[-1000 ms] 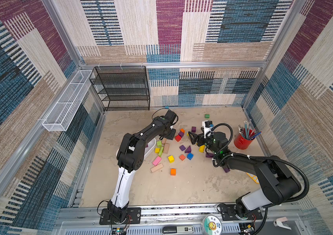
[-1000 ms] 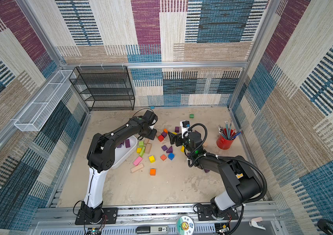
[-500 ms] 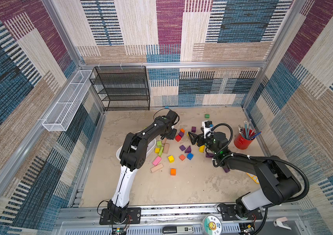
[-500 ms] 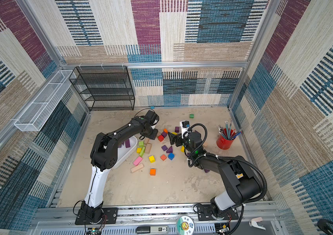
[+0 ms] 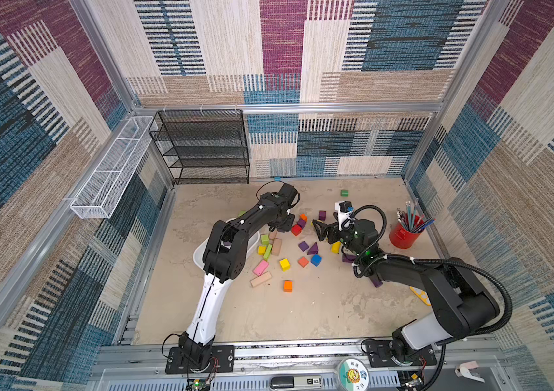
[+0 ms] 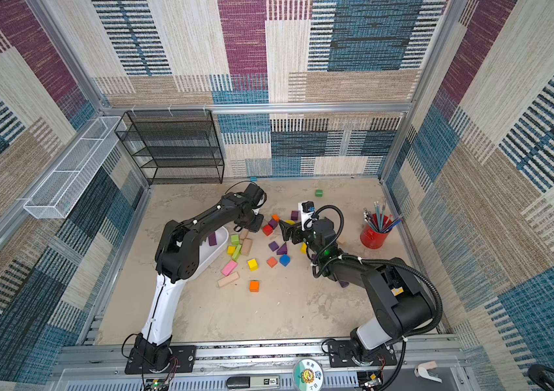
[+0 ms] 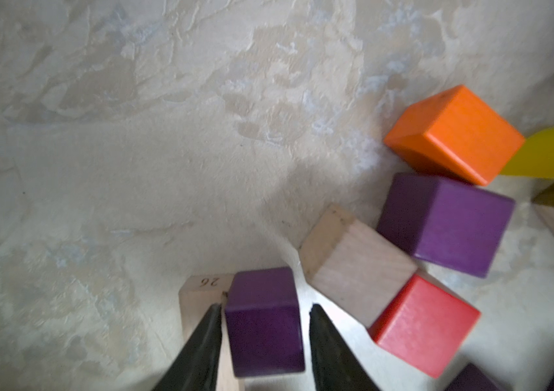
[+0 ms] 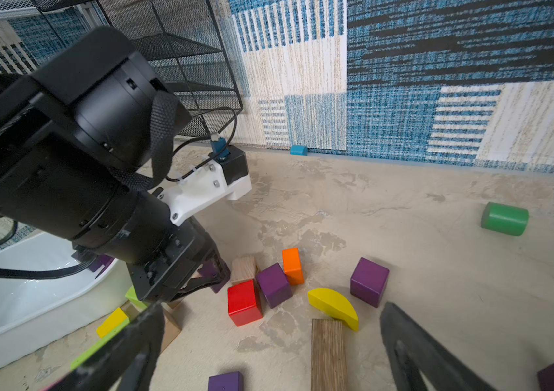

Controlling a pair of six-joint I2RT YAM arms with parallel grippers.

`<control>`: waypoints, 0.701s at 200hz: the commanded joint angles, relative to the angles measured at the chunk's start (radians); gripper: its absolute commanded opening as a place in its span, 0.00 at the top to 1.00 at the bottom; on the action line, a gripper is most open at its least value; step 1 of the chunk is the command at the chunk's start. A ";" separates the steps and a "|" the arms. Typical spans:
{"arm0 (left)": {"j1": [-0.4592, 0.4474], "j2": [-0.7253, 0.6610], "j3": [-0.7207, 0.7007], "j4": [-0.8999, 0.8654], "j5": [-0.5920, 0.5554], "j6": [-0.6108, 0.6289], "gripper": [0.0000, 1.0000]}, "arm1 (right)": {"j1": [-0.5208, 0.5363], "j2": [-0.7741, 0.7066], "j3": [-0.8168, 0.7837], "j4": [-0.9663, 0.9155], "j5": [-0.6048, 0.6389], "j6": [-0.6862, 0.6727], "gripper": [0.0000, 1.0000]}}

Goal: Pick purple bricks into the storage bin
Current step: Pick up the building block from the center of the board.

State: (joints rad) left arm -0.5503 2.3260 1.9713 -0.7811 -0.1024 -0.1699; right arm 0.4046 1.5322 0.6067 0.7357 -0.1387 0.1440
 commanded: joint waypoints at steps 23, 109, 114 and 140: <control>0.000 0.014 0.021 -0.033 -0.011 -0.043 0.56 | 0.001 0.001 0.008 0.024 -0.007 -0.004 0.00; -0.005 0.020 0.040 -0.036 -0.003 -0.046 0.68 | 0.001 -0.008 0.002 0.028 0.000 -0.004 0.00; -0.005 0.020 0.042 -0.035 -0.001 -0.046 0.69 | 0.000 -0.009 0.002 0.027 0.000 -0.004 0.00; -0.008 0.013 0.050 -0.035 0.000 -0.045 0.72 | 0.001 -0.008 0.001 0.028 0.001 -0.004 0.00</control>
State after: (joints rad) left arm -0.5560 2.3436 2.0090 -0.8093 -0.1020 -0.2073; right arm 0.4046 1.5295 0.6090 0.7361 -0.1383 0.1406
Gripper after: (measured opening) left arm 0.342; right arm 0.998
